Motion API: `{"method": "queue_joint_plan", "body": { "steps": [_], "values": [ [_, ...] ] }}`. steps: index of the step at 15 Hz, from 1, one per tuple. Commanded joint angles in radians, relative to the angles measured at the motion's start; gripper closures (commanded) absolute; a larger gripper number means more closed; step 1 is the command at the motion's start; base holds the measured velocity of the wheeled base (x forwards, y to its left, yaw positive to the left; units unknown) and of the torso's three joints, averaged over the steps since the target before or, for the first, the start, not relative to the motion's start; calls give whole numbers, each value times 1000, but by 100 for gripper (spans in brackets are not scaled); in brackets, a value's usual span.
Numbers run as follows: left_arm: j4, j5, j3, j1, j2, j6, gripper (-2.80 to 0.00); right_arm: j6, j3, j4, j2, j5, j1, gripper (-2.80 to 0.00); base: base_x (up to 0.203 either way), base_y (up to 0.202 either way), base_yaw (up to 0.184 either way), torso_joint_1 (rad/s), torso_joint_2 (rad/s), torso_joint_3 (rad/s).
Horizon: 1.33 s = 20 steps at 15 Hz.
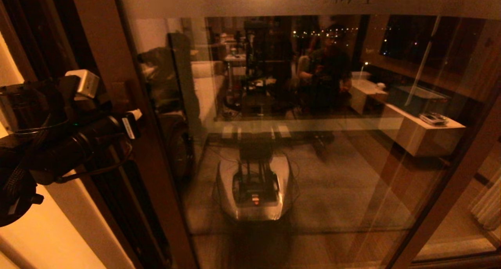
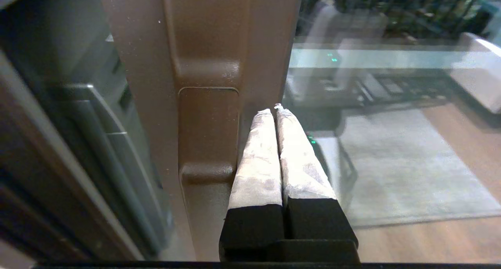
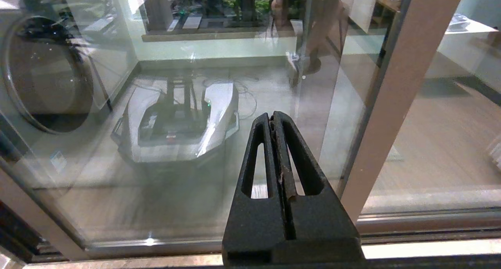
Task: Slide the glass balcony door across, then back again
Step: Close the slid door
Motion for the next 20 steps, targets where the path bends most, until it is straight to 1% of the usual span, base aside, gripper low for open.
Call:
{"method": "queue_joint_plan", "body": {
  "steps": [1,6,8,13,15,20],
  "values": [
    [-6,-9,4,17,-3,3,0,0,0,0,2,1,0,0,0,0,0,0,0,0],
    [-6,-19,4,39,-6,3,0,-1,0,-1,2,1,0,0,0,0,0,0,0,0],
    [-6,-41,4,58,-6,3,0,0,0,0,2,1,0,0,0,0,0,0,0,0],
    [-6,-49,4,86,-6,3,0,0,0,-1,2,0,0,0,0,0,0,0,0,0],
    [-6,-74,4,107,-7,3,0,-1,0,0,2,1,0,0,0,0,0,0,0,0],
    [-6,-93,4,144,-6,3,0,0,0,0,2,1,0,0,0,0,0,0,0,0]
  ]
}}
